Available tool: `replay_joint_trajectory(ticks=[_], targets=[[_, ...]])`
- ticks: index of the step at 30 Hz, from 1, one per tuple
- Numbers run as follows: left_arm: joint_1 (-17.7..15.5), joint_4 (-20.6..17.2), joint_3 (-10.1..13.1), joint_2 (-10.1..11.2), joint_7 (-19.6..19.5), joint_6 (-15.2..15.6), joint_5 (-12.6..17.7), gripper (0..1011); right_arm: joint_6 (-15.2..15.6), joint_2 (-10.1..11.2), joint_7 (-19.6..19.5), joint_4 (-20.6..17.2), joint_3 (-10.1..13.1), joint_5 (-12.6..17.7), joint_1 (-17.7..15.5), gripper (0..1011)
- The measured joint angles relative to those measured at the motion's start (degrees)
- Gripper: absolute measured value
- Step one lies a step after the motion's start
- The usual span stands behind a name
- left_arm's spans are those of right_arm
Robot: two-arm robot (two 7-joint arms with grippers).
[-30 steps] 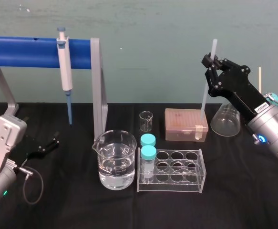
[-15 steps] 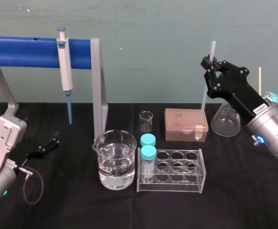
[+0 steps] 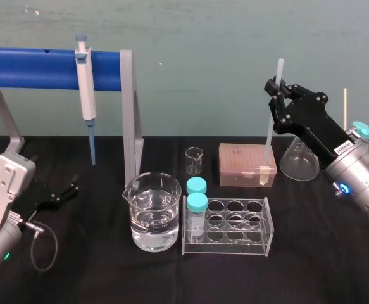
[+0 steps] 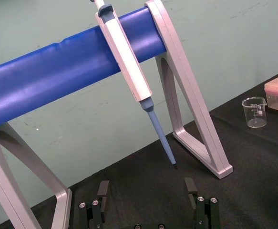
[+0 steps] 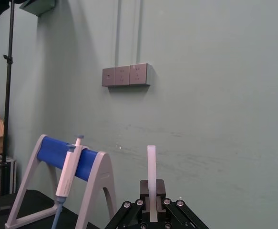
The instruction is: Pick up the stirring rod with one hand, then place it down.
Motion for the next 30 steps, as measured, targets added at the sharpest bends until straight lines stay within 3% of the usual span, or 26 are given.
replay_joint_trajectory(ticks=[30], targets=[[0.00, 0.00, 0.00, 0.00, 0.00, 0.00, 0.00, 1000, 0.05, -0.10, 0.11, -0.01, -0.13, -0.18, -0.20, 72]])
